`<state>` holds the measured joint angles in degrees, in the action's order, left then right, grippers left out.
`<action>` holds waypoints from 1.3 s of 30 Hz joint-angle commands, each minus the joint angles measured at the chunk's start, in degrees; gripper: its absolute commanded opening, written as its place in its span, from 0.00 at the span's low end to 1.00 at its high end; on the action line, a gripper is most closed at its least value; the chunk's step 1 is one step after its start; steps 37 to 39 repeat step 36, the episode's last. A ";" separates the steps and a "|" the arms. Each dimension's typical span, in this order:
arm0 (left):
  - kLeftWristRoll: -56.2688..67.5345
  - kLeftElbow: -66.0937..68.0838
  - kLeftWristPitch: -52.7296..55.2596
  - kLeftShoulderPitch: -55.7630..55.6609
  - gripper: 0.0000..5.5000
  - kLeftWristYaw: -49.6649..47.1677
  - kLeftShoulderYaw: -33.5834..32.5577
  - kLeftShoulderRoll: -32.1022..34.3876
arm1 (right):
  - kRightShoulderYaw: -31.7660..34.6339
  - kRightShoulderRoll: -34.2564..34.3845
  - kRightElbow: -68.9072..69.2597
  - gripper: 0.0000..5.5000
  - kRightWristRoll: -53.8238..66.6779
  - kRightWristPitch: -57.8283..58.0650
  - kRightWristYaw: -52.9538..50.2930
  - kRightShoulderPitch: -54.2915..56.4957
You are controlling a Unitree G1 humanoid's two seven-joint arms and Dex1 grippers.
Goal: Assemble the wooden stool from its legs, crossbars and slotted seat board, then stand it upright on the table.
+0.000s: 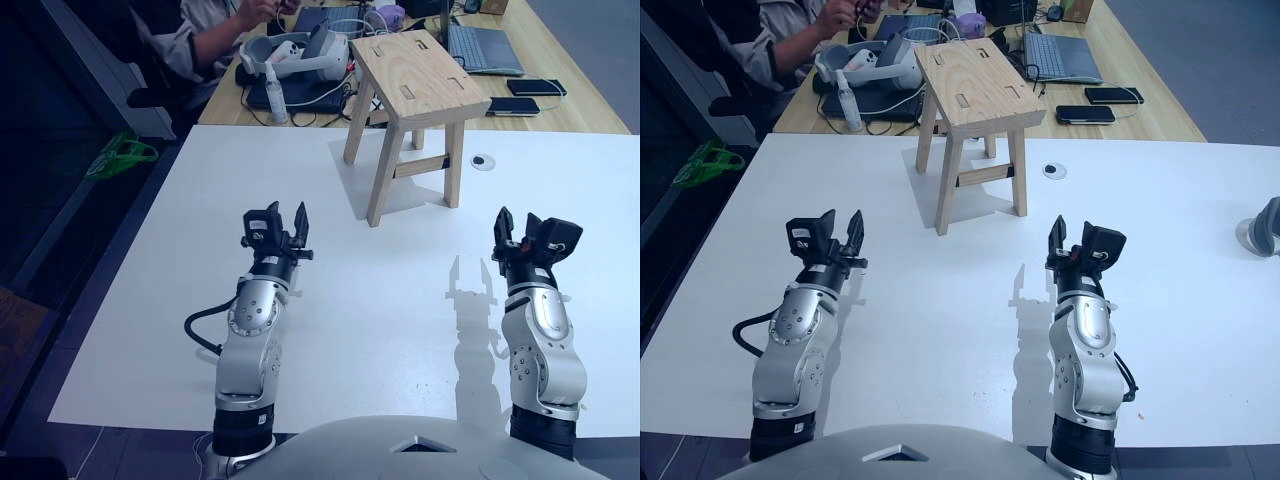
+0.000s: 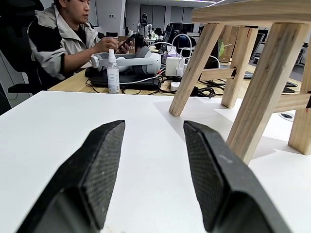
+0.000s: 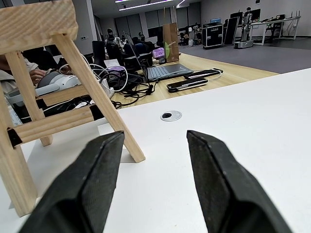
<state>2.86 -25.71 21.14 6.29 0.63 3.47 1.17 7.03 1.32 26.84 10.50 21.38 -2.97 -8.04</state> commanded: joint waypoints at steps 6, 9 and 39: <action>-0.73 1.03 -0.11 -0.50 0.41 0.56 0.25 0.98 | -0.12 -0.14 -0.41 0.43 0.85 0.15 0.58 0.29; -0.90 1.00 -0.12 -0.60 0.41 0.19 0.27 0.90 | -0.01 -0.41 -0.63 0.43 0.86 0.39 0.62 0.81; -1.86 1.25 -0.49 -1.15 0.41 -0.39 0.07 0.83 | 0.87 -0.19 -1.40 0.43 0.73 -0.08 0.00 1.71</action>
